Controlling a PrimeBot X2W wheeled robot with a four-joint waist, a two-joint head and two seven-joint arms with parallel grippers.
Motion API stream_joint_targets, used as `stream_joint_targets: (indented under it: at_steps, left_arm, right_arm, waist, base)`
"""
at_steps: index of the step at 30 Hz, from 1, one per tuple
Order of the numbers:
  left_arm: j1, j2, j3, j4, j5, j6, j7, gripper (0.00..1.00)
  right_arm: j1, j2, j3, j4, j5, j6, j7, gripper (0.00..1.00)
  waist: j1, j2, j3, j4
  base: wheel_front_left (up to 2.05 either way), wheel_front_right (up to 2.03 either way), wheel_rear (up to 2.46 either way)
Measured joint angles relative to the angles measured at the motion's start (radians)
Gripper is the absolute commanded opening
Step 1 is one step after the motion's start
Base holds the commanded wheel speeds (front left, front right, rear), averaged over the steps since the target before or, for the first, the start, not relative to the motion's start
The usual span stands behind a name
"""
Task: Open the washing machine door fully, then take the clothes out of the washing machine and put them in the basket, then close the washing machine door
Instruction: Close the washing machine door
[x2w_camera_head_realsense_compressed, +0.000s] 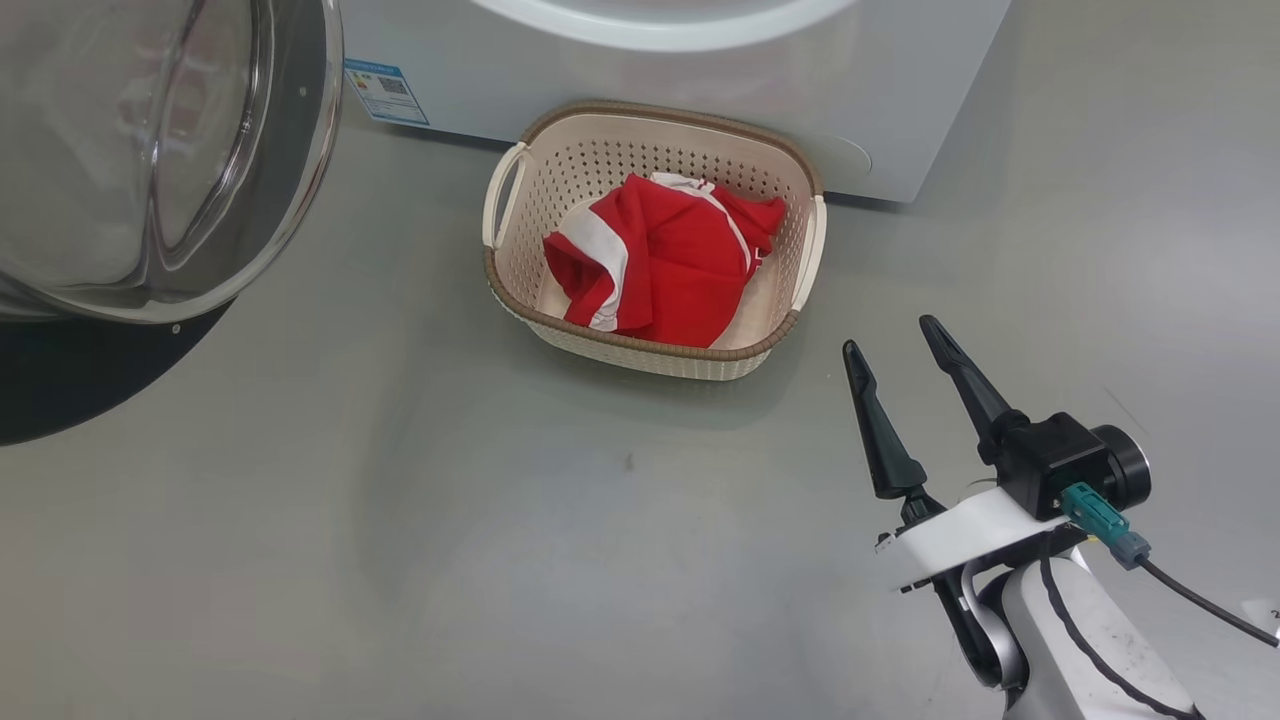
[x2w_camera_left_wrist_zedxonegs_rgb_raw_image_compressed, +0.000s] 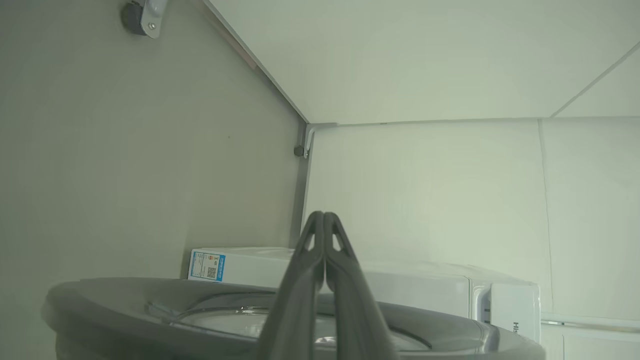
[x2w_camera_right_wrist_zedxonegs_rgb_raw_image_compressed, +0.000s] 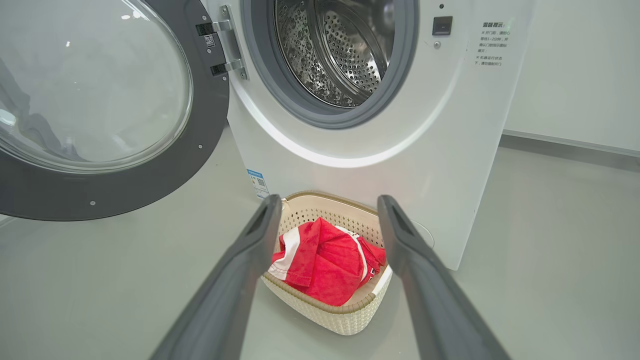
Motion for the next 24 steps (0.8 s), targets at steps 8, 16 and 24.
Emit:
stream_joint_targets:
  at_steps: [8,16,24]
  left_arm:
    - [-0.041,0.017,-0.041,0.065,0.013,0.0,0.059,0.0]
    - [-0.075,0.044,-0.086,0.094,0.039,0.0,0.125,0.0]
    - [-0.077,0.053,-0.104,0.126,0.042,0.0,0.163,0.0]
  right_arm:
    - [-0.003,0.003,0.0,0.003,0.0,0.0,-0.002,1.0]
    - [-0.009,0.007,-0.003,0.01,0.001,0.0,-0.005,1.0]
    - [-0.009,0.009,-0.007,0.018,0.002,0.0,-0.005,1.0]
  waist:
    - [0.0,0.0,-0.001,-0.016]
    - [0.0,0.0,-0.005,-0.027]
    - [0.0,0.0,-0.016,-0.023]
  base:
    - [0.0,0.0,0.0]
    - [0.0,0.0,0.0]
    - [0.0,0.0,0.0]
